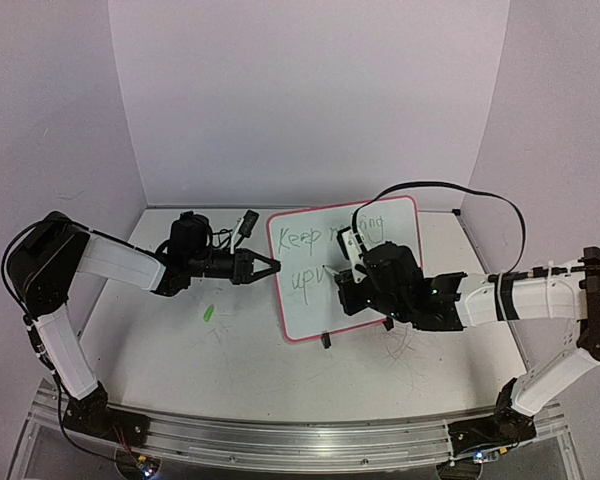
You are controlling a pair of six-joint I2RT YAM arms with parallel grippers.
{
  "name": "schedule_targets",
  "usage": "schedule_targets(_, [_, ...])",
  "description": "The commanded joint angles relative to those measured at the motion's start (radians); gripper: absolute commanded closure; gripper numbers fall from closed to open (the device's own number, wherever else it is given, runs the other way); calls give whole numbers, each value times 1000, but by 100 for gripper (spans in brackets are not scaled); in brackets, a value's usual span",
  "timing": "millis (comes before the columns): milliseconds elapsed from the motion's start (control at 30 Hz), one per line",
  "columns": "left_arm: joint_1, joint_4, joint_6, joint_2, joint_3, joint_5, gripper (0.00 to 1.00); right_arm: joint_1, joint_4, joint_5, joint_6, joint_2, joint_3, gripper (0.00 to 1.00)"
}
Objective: Write a sentence on the whiteboard
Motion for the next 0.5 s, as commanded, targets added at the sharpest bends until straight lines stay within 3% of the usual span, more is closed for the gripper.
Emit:
schedule_targets(0, [4, -24, 65, -25, 17, -23, 100, -14, -10, 12, 20, -31, -1, 100])
schedule_targets(467, [4, -29, 68, -28, 19, -26, 100, -5, -24, -27, 65, -50, -59, 100])
